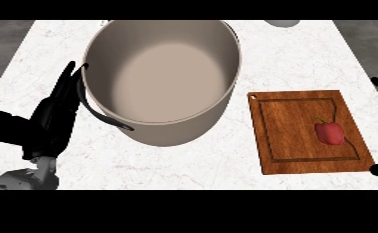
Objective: Pick the bell pepper from the cutting board and place it in the pot
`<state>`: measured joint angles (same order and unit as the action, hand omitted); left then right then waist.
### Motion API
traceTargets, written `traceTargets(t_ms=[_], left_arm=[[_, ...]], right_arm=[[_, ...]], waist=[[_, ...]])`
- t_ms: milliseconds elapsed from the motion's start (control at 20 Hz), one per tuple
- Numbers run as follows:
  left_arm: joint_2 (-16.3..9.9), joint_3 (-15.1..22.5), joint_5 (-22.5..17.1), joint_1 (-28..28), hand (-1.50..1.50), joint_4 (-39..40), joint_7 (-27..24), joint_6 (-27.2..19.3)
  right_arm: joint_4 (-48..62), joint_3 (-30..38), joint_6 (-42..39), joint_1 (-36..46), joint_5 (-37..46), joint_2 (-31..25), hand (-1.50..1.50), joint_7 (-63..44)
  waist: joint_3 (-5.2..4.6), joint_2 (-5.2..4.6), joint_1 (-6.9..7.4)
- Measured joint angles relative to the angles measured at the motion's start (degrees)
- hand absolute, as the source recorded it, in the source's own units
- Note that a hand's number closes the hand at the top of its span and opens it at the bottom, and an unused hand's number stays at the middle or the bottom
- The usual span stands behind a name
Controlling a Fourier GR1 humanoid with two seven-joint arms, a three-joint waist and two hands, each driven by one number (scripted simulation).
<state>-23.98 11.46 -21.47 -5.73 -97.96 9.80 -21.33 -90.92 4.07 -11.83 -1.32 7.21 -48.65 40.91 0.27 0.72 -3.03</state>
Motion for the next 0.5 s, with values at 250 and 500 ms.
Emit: traceTargets(t_ms=[250, 500], left_arm=[[0.6, 0.5, 0.3, 0.6, 0.0, -1.1, 0.6, -0.1], [1.4, 1.7, 1.6, -0.4, 0.0, -0.3, 2.3, -0.3]], right_arm=[[-4.3, 6.2, -2.1, -5.6, 3.4, -8.8, -1.5, -0.8], [-10.4, 9.3, -5.8, -10.0, 6.8, -14.0, -1.5, -7.6]], waist=[[-0.14, 0.11, 0.48], [-0.26, -0.15, 0.97]])
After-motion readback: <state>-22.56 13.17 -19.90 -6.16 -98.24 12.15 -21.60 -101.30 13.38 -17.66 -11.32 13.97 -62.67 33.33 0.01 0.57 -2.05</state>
